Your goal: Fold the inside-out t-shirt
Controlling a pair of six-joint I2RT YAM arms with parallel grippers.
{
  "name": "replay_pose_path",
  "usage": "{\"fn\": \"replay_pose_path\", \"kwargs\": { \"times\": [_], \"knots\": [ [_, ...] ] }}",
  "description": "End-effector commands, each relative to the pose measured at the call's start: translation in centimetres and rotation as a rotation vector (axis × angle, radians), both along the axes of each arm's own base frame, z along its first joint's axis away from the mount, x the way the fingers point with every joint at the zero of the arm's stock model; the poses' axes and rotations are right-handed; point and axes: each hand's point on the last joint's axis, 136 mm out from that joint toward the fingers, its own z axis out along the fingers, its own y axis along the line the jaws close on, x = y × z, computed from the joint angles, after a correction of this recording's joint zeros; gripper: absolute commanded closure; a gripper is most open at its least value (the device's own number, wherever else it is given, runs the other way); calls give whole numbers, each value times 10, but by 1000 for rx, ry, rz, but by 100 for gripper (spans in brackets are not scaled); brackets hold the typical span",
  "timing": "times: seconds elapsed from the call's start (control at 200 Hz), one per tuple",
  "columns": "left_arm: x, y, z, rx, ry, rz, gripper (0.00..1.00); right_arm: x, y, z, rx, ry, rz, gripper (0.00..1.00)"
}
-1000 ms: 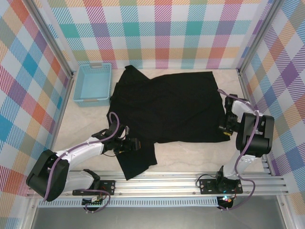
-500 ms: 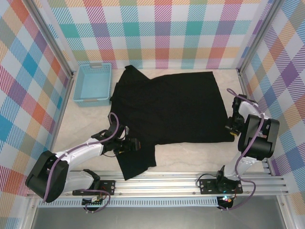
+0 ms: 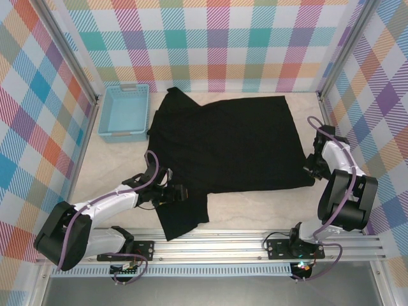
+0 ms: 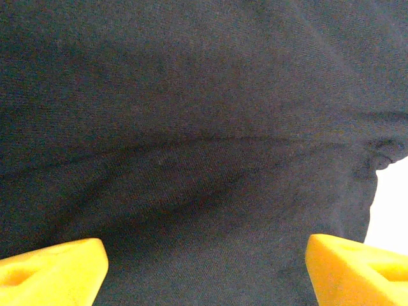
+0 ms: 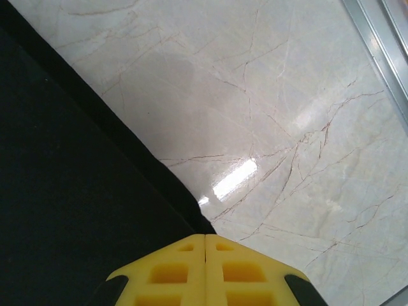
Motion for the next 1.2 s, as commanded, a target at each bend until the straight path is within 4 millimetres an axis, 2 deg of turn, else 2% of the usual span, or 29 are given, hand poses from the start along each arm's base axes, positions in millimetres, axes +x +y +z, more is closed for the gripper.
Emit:
{"fn": "replay_pose_path", "kwargs": {
  "times": [0.0, 0.12, 0.21, 0.265, 0.43, 0.55, 0.615, 0.695, 0.86, 0.935, 1.01, 1.105, 1.195],
  "knots": [
    [-31, 25, -32, 115, 121, 19, 16, -7, 0, -22, 18, 53, -34, 100],
    [-30, 25, -30, 110, 113, 21, 16, -3, -4, -38, 15, 93, -37, 98],
    [-30, 24, -29, 104, 113, 19, 16, 0, -12, -39, -23, 111, -34, 92],
    [-29, 23, -27, 99, 106, 18, 16, 3, -13, -38, -26, 110, -32, 86],
    [-27, 22, -20, 88, 90, 23, 16, 16, -11, -13, -31, 24, -12, 70],
    [-23, 20, -11, 79, 72, 26, 15, 27, 9, 8, -17, -48, 57, 60],
    [-20, 22, -2, 83, 52, 35, 15, 32, 27, 17, 9, -85, 103, 58],
    [-14, 23, 17, 80, 1, 49, 15, 42, 60, 22, 82, -146, 180, 57],
    [-5, 33, 52, 85, -98, 103, 15, 61, 151, 28, 273, -258, 396, 54],
    [-1, 44, 54, 154, -110, 117, 15, 66, 197, 31, 350, -295, 537, 53],
    [12, 44, 57, 163, -116, 119, 15, 70, 234, 29, 431, -322, 617, 51],
    [42, 33, 60, 123, -139, 133, 15, 78, 261, 19, 557, -350, 613, 50],
    [81, 26, 63, 108, -169, 160, 15, 84, 262, 6, 543, -339, 610, 50]
  ]
}}
